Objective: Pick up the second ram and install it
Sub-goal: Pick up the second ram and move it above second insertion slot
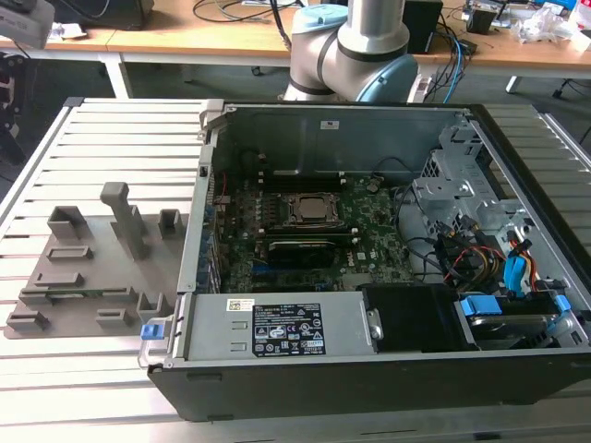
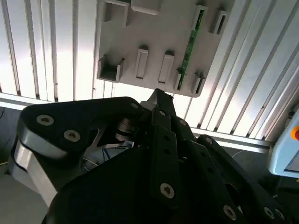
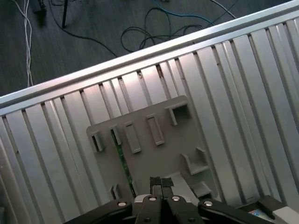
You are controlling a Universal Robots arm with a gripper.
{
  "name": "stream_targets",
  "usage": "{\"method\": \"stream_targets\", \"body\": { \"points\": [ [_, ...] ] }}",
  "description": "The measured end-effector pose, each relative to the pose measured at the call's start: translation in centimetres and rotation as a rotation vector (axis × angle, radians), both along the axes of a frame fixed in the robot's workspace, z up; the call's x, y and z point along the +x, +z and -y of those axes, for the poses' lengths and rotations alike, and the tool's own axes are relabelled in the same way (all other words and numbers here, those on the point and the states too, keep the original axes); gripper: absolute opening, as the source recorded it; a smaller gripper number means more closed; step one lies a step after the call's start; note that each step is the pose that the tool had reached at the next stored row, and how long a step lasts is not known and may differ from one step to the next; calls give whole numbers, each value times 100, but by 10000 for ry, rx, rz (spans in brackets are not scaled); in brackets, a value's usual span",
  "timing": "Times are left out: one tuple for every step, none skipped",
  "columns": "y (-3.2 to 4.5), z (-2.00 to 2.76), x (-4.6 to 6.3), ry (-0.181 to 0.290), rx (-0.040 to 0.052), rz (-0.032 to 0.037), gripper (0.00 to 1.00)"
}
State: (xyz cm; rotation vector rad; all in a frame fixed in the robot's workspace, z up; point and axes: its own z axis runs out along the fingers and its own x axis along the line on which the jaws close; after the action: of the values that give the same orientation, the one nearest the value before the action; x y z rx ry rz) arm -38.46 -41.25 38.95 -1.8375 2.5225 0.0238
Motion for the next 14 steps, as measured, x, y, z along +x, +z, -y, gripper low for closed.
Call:
{"method": "stream_targets", "body": {
  "points": [
    [0, 0, 0, 240, 0, 0, 11],
    [0, 0, 0, 447, 0, 0, 11],
    [0, 0, 0, 745, 0, 1, 11],
    [0, 0, 0, 968, 0, 0, 11],
    [0, 0, 0, 1104, 0, 0, 11],
    [0, 0, 0, 1217, 0, 0, 11],
    [0, 0, 0, 1494, 0, 0, 11],
    [0, 0, 0, 1818, 0, 0, 11],
    [0, 0, 0, 2019, 0, 1, 11],
    [0, 0, 0, 2233, 0, 0, 11],
    [0, 0, 0, 2492, 0, 1, 11],
    [0, 0, 0, 2861, 0, 0, 11],
    [0, 0, 0, 3064, 0, 0, 11],
    [0, 0, 0, 3428, 1, 0, 11]
  ]
}}
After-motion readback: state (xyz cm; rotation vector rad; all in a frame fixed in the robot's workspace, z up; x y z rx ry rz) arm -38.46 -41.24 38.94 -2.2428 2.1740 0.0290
